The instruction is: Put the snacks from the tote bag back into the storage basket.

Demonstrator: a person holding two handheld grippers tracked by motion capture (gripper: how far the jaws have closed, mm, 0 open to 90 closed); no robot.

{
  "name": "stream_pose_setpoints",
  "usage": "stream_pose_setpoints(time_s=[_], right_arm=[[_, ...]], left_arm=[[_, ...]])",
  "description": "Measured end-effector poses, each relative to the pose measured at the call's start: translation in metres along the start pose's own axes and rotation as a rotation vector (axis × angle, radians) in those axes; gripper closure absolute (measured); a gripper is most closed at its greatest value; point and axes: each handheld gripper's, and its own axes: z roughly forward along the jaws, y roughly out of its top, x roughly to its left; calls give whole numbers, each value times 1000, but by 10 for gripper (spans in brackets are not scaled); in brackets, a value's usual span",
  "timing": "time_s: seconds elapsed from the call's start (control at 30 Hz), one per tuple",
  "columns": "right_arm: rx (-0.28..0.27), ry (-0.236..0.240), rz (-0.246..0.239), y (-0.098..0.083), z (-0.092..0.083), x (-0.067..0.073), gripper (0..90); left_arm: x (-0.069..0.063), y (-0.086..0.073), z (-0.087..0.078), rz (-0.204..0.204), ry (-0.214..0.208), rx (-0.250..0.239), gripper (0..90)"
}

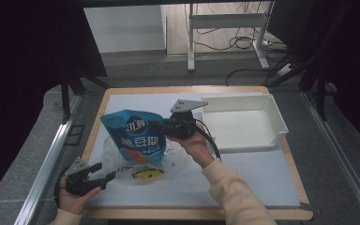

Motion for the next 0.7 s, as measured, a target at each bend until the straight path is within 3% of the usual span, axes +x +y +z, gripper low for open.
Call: stream_pose_setpoints(time_s=[0.7], right_arm=[[-69,3,45,2,9,15,882]], left_arm=[[0,0,-1,2,-1,-4,277]])
